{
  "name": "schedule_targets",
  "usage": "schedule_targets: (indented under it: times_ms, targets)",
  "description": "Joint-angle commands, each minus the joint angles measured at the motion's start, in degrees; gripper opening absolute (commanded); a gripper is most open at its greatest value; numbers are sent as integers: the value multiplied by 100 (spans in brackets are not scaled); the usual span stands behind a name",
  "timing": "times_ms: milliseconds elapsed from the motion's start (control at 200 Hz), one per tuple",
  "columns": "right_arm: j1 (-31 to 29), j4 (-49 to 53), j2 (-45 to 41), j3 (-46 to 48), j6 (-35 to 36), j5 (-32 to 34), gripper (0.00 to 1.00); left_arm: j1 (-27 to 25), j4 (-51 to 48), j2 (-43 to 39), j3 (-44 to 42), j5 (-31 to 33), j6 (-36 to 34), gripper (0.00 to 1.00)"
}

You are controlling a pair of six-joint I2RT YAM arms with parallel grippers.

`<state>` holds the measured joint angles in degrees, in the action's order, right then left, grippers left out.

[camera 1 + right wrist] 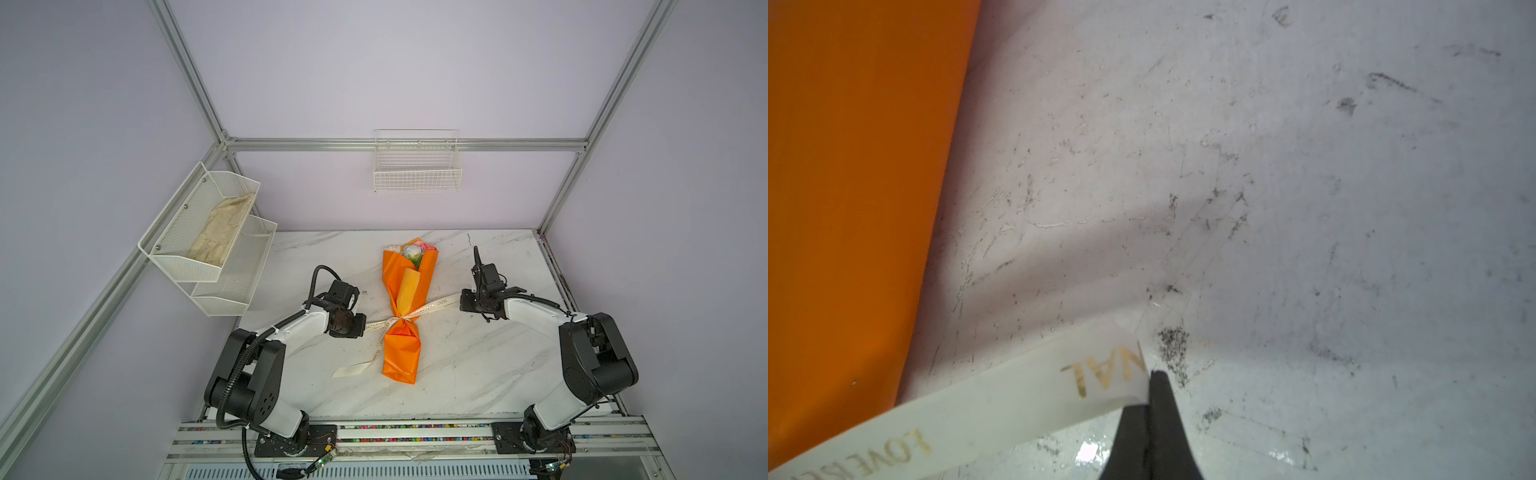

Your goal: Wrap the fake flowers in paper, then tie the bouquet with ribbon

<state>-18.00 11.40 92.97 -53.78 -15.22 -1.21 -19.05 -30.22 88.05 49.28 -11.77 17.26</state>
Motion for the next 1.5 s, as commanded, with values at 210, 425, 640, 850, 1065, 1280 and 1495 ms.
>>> schedule_targets:
  times_ms: [210, 425, 640, 850, 1065, 1280, 1495]
  targets:
    - [165, 222, -417, 167, 283, -813, 25, -97, -41, 111, 489, -385, -121, 0]
    - [157, -298, -675, 513, -985, -2106, 37, -108, 209, 52, 425, -636, 50, 0]
    - [-352, -1703, -883, 1263, -3340, -2632, 40, -108, 270, 63, 417, -763, 132, 0]
    - [-1006, -2295, -556, 1253, -4032, -2358, 44, -108, 246, 29, 433, -739, 119, 0]
    - [-1132, -2755, 27, 1181, -4433, -2120, 47, -108, 245, -59, 434, -729, 95, 0]
    - [-1201, -3146, 318, 1176, -4554, -1789, 43, -108, 233, -92, 399, -734, 94, 0]
    - [-1232, -3345, 516, 1102, -4514, -1663, 21, -108, 233, -125, 407, -701, 79, 0]
